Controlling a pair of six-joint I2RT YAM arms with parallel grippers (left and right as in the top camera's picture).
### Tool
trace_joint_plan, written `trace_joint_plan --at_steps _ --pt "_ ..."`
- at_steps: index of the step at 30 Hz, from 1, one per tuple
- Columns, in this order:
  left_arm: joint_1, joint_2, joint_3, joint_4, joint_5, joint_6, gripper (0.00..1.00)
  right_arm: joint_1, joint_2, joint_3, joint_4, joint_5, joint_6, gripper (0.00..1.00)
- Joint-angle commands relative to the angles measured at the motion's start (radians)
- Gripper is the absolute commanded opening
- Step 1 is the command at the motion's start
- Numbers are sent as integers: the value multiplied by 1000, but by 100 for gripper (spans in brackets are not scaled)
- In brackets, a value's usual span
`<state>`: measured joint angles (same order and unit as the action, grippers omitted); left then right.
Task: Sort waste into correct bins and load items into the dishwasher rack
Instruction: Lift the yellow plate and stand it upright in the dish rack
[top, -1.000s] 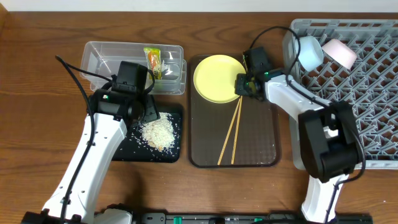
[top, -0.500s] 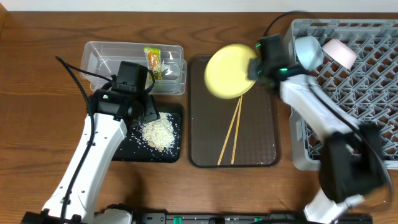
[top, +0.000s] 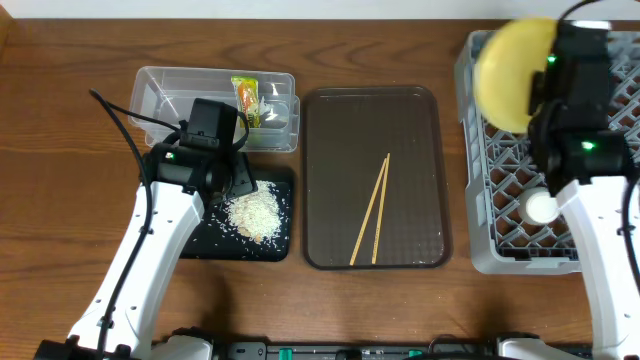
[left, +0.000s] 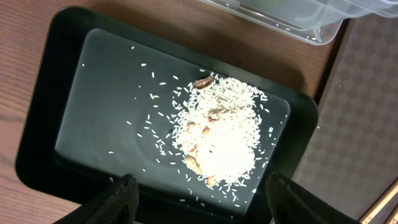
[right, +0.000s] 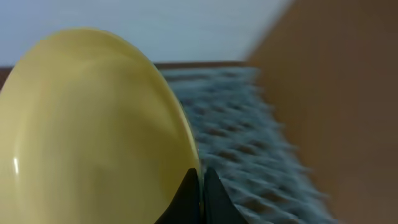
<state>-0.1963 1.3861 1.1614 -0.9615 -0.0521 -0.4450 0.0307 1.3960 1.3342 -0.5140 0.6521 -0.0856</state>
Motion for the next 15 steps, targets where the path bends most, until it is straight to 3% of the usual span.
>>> trace_joint_plan --at_steps 1,15 --pt "6 0 6 -2 -8 -3 68 -46 0 3 -24 222 -77 1" --pt "6 0 6 -2 -8 -3 69 -92 162 -8 -141 223 -14 1"
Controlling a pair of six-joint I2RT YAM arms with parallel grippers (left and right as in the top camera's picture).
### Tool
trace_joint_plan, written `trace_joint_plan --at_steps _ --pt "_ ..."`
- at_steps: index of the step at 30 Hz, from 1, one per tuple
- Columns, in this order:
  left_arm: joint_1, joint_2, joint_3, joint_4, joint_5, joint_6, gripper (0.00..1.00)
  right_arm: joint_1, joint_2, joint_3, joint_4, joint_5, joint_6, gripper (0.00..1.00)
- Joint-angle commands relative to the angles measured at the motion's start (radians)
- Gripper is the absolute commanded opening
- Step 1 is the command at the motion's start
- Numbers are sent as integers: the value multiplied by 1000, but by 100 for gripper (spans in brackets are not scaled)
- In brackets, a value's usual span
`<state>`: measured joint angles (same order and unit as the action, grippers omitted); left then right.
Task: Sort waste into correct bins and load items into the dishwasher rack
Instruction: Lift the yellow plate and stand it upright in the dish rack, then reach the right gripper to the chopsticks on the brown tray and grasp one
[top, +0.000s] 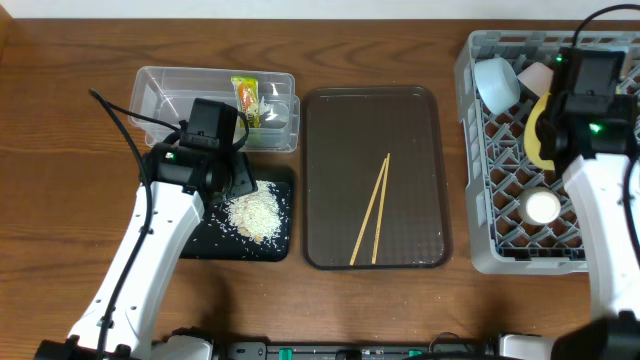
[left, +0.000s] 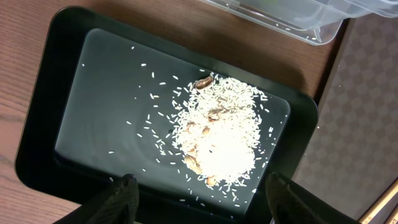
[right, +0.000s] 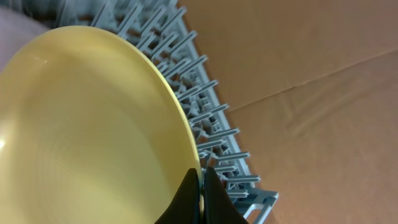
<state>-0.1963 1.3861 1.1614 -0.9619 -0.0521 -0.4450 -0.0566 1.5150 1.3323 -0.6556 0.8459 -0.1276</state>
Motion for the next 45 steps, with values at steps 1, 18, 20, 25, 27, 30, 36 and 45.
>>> trace_joint_plan --at_steps 1,18,20,25,27,30,36,45 --pt "6 0 6 -2 -8 -3 69 -4 56 -6 1 29 40 1" --pt "6 0 6 -2 -8 -3 68 84 -63 -5 14 -312 206 72" --pt "6 0 6 -2 -8 -3 69 100 -105 -5 -5 -465 206 74" --pt "6 0 6 -2 -8 -3 69 143 -142 -6 -116 -929 239 69" --pt "6 0 6 -2 -8 -2 69 172 -120 -8 -180 -1000 293 69" --pt "6 0 6 -2 -8 -3 69 230 -70 -13 -270 -1008 350 70" --pt "6 0 6 -2 -8 -3 69 389 60 -85 -324 -1007 361 70" --pt "6 0 6 -2 -8 -2 69 560 244 -238 -141 -1006 544 67"
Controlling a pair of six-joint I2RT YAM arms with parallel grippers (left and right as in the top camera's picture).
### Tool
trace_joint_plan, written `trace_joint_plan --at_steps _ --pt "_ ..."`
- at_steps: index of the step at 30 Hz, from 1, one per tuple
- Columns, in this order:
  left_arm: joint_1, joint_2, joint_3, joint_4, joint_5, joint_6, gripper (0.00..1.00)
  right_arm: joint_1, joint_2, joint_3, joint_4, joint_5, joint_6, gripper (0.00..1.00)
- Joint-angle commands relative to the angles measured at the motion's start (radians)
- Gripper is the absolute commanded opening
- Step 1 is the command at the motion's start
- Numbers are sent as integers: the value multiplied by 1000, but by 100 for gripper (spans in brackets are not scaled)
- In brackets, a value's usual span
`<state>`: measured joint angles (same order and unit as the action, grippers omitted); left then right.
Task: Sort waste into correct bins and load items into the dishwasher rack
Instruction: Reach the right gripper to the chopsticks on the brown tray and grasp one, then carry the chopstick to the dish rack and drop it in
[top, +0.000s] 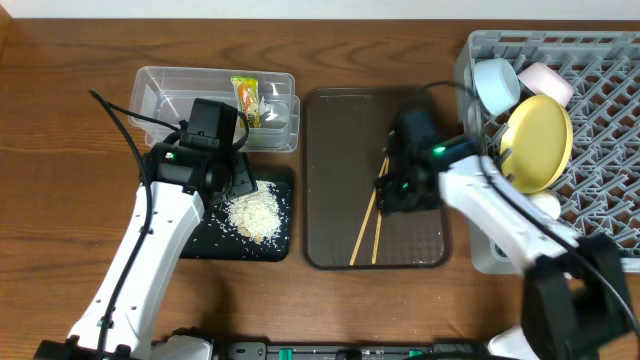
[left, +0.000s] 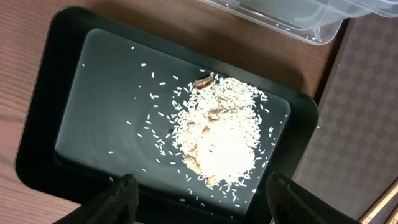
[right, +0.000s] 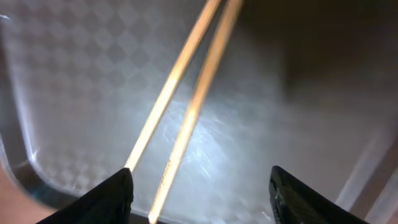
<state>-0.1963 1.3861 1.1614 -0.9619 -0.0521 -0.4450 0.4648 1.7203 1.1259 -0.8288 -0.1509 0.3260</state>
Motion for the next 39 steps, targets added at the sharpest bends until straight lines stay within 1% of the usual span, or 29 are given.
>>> trace_joint_plan --at_steps 1,6,7,10,12,14,15,16,17,23,30,34,39 --pt "6 0 6 -2 -8 -2 68 52 61 -44 55 -7 109 66" --pt "6 0 6 -2 -8 -2 69 80 134 -58 68 84 198 59" --pt "6 0 6 -2 -8 -2 69 80 137 -58 68 101 213 56" --pt "6 0 6 -2 -8 -2 68 79 135 -57 70 139 221 39" --pt "6 0 6 -2 -8 -2 69 74 134 -56 69 155 220 22" --pt "6 0 6 -2 -8 -2 68 61 129 -52 64 154 219 10" --pt "6 0 6 -2 -8 -2 68 51 121 -48 56 159 216 5" --pt "6 0 6 -3 -8 -2 69 42 113 -43 50 163 207 2" --pt "6 0 6 -3 -8 -2 69 32 100 -39 45 167 188 1" --pt "6 0 6 -6 -8 -2 69 -69 -66 29 -8 203 45 1" --pt "6 0 6 -6 -8 -2 68 -240 -280 92 -30 208 -119 1" --pt "6 0 6 -6 -8 -2 68 -350 -310 92 -53 226 -169 1" --pt "6 0 6 -6 -8 -2 68 -454 -272 87 -93 230 -229 1"
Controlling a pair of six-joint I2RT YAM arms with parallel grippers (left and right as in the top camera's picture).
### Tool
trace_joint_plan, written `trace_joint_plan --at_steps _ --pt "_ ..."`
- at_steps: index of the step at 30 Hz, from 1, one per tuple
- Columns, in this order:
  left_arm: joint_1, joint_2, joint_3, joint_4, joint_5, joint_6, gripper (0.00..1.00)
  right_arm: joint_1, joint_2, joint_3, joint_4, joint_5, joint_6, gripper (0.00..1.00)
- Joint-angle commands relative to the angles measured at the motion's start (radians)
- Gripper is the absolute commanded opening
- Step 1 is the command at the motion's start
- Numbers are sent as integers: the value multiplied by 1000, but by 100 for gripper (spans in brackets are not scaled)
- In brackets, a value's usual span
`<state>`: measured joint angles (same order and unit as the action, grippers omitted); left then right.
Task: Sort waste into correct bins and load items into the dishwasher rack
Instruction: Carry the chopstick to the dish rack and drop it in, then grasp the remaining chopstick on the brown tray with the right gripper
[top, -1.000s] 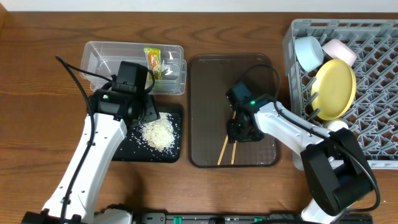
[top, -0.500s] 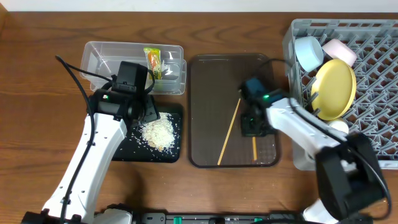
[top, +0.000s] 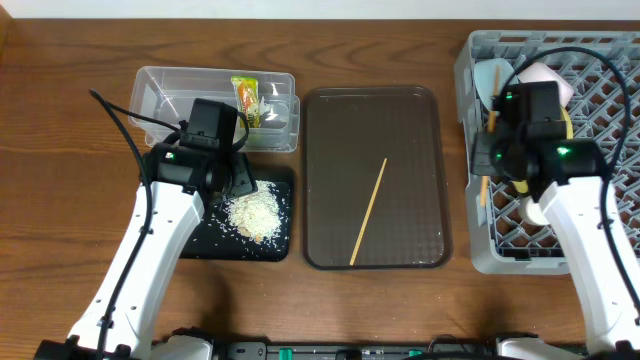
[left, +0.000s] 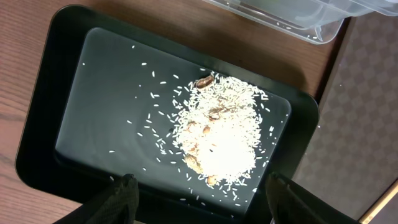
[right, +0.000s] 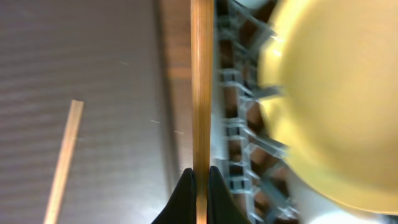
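Observation:
My right gripper (top: 492, 158) is shut on one wooden chopstick (right: 201, 93), held over the left edge of the grey dishwasher rack (top: 600, 70). The yellow plate (right: 329, 93) stands in the rack just beside it. A second chopstick (top: 368, 210) lies on the brown tray (top: 330, 120). My left gripper (left: 200, 199) hangs open above the black tray (left: 43, 124) holding a heap of rice (left: 221, 137), with nothing between its fingers.
A clear plastic bin (top: 160, 90) behind the black tray holds a yellow-green wrapper (top: 246, 98). In the rack are a white bowl (top: 487, 80), a pink cup (top: 545, 72) and a white cup (top: 540, 210).
My right gripper was open over two chopsticks on the brown tray. It is now shut on one of them at the rack's left edge; one chopstick stays on the tray. The left arm is unmoved.
My right gripper held the yellow plate above the rack, then lower among the rack's tines. Later the plate stood in the rack and the gripper was open over the chopsticks. Now it holds one chopstick by the rack. The left gripper stayed open over the rice.

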<state>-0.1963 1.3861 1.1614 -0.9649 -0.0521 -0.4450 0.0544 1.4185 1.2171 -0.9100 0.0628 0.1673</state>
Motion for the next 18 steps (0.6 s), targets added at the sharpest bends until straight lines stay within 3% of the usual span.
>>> trace_joint_plan --at_steps 1,4,7,8,18 --pt "6 0 6 -3 -8 -2 68 -61 43 -4 -15 16 -72 1" --pt "6 0 6 -3 -8 -2 68 -85 82 -4 -10 16 -72 6" --pt "6 0 6 -3 -8 -3 69 -86 93 -3 15 14 -72 45" --pt "6 0 6 -3 -8 -2 68 -83 90 -2 28 9 -71 53" --pt "6 0 6 -3 -8 -3 68 84 60 0 102 -199 -10 53"
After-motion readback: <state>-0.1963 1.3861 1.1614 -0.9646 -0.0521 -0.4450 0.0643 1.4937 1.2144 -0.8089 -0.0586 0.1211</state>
